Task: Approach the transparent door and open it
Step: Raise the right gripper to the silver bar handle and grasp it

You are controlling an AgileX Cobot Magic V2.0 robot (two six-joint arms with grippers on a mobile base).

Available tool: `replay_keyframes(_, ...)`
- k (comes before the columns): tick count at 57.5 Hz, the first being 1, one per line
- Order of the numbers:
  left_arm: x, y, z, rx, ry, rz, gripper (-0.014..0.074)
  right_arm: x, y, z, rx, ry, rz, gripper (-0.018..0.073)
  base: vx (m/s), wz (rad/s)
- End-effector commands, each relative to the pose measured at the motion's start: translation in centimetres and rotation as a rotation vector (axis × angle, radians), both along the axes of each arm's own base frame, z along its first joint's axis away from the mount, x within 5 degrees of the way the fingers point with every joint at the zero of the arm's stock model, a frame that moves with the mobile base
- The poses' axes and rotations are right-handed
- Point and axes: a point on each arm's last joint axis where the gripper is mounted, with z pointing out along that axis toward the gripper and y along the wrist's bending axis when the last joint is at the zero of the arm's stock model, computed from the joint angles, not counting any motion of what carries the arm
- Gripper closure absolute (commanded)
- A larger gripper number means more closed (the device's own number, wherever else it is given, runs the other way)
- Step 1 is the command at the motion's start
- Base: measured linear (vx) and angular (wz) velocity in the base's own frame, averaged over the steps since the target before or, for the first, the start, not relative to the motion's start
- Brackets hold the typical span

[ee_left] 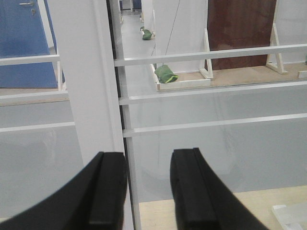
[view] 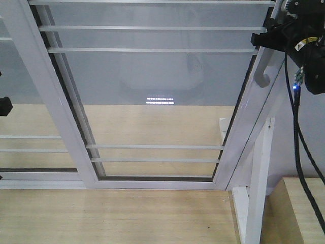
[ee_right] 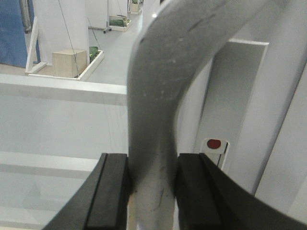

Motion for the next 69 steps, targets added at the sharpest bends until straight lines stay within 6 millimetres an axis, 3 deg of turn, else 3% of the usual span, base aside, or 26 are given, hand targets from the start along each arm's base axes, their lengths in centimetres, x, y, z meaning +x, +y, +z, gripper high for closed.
replay_keyframes(1,0.1,-0.2,1.9,-0.029,-0.121,-0.018,0.0216,-0.1,-0.3,3.6,0.009,-0.177,-0.016,0.0353,0.00,0.00)
replay_keyframes(14,0.1,-0.2,1.9,-0.029,-0.122,-0.018,0.0216,-0.1,0.5,3.8,0.050,-0.200,0.005,0.0354,0.00,0.00)
replay_keyframes(35,0.1,-0.2,1.9,-0.029,-0.121,-0.018,0.0216,-0.3,4.2,4.0,0.040,-0.205,0.096,0.0349,0.00,0.00)
replay_keyframes(58,0.1,-0.2,1.9,-0.029,-0.121,-0.018,0.0216,-0.4,4.7,4.0,0.056,-0.209,0.109,0.0348,0.00,0.00)
replay_keyframes(69,0.1,-0.2,1.9,-0.029,-0.121,-0.018,0.0216,-0.7,6.4,4.1,0.083,-0.220,0.155,0.0346,0.00,0.00)
